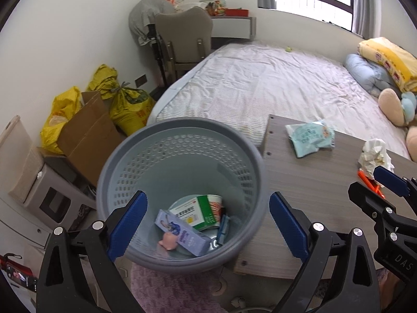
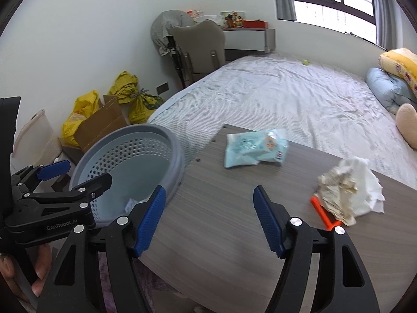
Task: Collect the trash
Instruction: 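Move both grippers back over the table toward the white cloth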
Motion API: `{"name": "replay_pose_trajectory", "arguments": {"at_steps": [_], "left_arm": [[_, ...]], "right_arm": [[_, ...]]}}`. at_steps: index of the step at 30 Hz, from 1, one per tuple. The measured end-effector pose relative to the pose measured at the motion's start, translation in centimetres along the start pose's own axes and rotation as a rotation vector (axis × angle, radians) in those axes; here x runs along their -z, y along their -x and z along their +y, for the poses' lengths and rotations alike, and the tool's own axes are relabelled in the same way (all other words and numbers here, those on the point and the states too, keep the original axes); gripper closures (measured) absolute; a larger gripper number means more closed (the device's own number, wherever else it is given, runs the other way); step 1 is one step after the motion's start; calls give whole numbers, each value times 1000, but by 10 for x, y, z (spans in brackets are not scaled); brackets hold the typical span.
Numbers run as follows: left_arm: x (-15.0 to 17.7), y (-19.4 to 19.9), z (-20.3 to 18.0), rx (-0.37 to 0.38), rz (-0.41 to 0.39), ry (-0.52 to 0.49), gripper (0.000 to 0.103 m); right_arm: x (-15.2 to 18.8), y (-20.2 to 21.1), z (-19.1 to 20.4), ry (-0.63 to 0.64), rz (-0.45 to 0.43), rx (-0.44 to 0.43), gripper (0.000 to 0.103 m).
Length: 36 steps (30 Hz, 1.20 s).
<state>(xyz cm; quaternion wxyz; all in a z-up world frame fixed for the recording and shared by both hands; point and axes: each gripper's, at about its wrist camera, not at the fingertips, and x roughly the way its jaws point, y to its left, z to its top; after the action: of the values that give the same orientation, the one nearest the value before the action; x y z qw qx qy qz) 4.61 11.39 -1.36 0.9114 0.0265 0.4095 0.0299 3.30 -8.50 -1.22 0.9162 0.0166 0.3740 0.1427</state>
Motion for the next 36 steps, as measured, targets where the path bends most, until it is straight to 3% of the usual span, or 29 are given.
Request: {"name": "replay_pose_trajectory", "arguments": {"at_steps": [16,23,36], "left_arm": [[7,-9,-91,129,30,-123,10],[8,-14,-116,137,44,-156,10],[3,-26,-130,128,54,-157,10]], "right_arm": [[60,41,-128,-251,8,233,36],[68,38,-155,-297,14,253,36],[35,-5,-165,-244,33,216,36]]}}
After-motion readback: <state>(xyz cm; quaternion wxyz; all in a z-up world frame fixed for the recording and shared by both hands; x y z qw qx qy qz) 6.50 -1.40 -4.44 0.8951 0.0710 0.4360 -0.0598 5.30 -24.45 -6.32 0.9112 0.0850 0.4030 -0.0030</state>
